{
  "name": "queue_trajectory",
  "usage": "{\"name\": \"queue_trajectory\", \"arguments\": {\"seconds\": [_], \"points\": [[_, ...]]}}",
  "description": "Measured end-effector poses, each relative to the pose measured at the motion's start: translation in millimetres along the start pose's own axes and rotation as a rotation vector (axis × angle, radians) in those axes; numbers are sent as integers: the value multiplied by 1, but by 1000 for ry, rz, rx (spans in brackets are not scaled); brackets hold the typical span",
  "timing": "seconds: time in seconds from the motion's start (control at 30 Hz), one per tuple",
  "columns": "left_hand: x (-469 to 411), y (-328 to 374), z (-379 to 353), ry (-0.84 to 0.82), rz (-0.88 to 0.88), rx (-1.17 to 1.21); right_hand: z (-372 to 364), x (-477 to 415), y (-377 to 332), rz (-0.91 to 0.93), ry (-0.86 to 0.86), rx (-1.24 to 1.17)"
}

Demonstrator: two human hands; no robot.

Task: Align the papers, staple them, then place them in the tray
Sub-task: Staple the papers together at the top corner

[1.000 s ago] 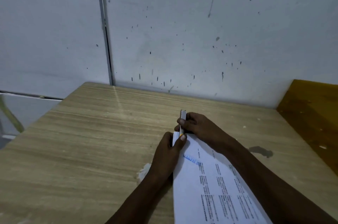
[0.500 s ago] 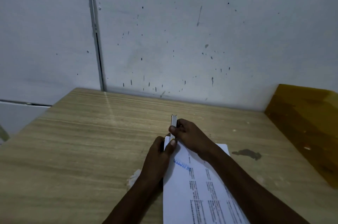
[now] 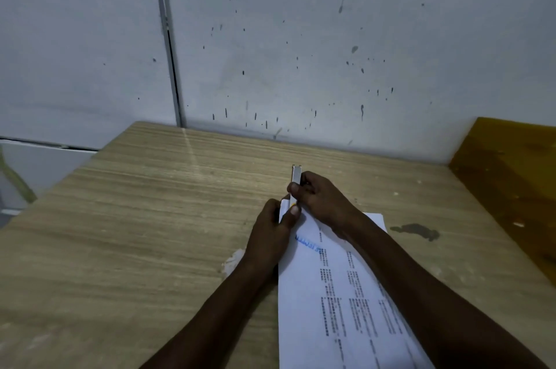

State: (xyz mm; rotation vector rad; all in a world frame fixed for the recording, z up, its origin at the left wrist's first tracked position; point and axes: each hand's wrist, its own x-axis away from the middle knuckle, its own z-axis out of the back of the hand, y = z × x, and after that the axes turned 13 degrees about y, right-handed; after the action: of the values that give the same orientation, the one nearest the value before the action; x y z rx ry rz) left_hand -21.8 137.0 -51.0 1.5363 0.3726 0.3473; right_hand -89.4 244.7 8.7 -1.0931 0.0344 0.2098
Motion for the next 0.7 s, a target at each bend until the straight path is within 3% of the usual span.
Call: {"name": "queue_trajectory", "arguments": {"seconds": [0.5, 0.7], "points": [[2, 5, 2, -7, 40, -10, -8, 4, -1, 4, 53, 2], [1, 3, 10, -102, 148, 81, -7, 5, 3, -6, 67, -8]]}}
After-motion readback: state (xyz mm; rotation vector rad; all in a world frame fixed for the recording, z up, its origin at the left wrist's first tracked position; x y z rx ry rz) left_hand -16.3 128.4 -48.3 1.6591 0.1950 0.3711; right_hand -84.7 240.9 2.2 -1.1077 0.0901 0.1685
